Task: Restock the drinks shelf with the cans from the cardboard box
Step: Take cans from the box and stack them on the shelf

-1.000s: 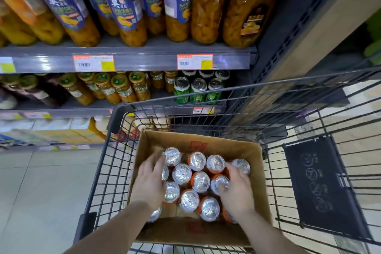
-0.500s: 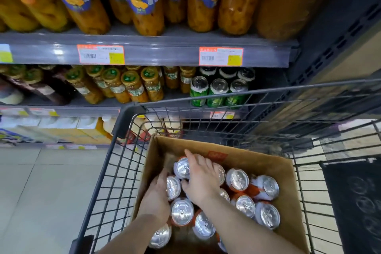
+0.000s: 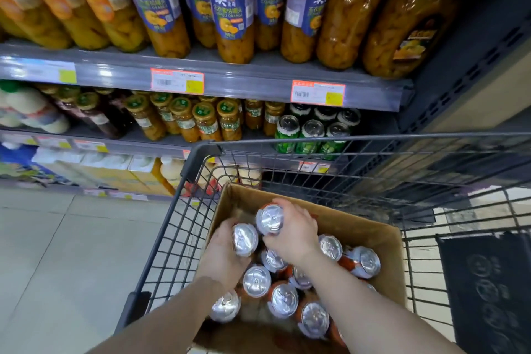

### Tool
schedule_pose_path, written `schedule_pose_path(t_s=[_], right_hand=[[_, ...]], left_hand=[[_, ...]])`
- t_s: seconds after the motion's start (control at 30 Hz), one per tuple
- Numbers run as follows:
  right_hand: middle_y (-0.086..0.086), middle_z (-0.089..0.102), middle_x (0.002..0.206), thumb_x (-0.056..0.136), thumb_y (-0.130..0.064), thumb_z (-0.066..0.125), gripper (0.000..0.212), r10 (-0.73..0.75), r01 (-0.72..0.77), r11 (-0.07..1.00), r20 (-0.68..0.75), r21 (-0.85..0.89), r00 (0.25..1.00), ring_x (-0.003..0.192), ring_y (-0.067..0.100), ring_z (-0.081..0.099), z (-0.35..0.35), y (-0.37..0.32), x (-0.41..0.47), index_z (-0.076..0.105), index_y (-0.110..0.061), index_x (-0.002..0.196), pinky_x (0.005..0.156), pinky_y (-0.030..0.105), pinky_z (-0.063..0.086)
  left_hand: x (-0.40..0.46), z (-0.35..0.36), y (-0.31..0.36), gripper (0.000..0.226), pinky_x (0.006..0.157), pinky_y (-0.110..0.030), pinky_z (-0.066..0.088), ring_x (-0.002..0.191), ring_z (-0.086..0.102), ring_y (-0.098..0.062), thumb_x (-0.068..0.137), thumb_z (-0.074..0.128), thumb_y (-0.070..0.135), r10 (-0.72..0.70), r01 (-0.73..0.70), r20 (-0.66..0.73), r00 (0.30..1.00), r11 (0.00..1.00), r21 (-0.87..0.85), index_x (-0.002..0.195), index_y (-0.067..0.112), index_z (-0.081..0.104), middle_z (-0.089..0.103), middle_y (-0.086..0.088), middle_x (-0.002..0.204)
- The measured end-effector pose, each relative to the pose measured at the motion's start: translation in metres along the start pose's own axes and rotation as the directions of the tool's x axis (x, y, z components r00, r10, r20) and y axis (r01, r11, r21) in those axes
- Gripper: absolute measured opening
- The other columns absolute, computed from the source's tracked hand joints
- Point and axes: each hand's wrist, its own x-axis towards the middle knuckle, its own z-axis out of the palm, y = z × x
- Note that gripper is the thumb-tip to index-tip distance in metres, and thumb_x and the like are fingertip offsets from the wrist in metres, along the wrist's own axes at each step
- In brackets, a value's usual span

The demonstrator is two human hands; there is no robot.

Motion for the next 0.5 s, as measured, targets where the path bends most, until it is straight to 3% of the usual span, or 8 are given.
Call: schedule_pose_path(t_s=[0.17,0.3,0.43,0.5], right_hand=[[-0.004,0.063,0.122,0.062,-0.041,0.075,0.067,-0.017,0.018,0.995,-0.014,0.095,1.000,0.117,0.023,0.055,-0.072,-0.023,-0.043,0.057,-0.030,0.126,0.099,0.040,0.045],[-0.008,0.063,0.111,0.064,-0.029,0.083,0.053,-0.039,0.038,0.955,-0.003,0.293,0.999,0.107,0.016,0.059,-0.130,-0.043,-0.082,0.058,-0.033,0.110,0.088,0.034,0.049],[-0.016,0.062,0.108,0.068,-0.022,0.086,0.052,-0.113,0.092,0.889,0.019,0.449,0.993,0.095,-0.002,0.061,-0.190,-0.070,-0.112,0.053,-0.040,0.103,0.068,0.012,0.045],[-0.017,0.065,0.103,0.070,-0.016,0.086,0.050,-0.174,0.157,0.850,-0.014,0.503,0.985,0.082,-0.011,0.063,-0.218,-0.088,-0.123,0.055,-0.038,0.104,0.058,0.005,0.045]], left_hand=[[-0.038,-0.050,0.055,0.075,0.088,-0.024,0.048,0.100,0.061,-0.008,0.063,0.088,0.022,0.087,-0.087,-0.013,0.996,0.994,-0.062,0.126,0.029,0.046,0.063,0.012,0.107],[-0.073,-0.095,0.100,0.074,0.071,0.001,0.041,0.087,0.058,0.020,0.058,0.092,0.019,0.200,-0.198,-0.004,0.980,0.969,-0.147,0.117,0.029,0.049,0.062,0.020,0.095],[-0.104,-0.144,0.137,0.080,0.084,-0.017,0.051,0.097,0.061,0.008,0.051,0.090,0.041,0.262,-0.260,-0.001,0.965,0.954,-0.147,0.119,0.045,0.047,0.065,0.020,0.108],[-0.114,-0.167,0.156,0.092,0.089,-0.020,0.052,0.103,0.061,0.006,0.046,0.089,0.044,0.292,-0.285,0.002,0.956,0.935,-0.211,0.126,0.043,0.043,0.063,0.018,0.115]])
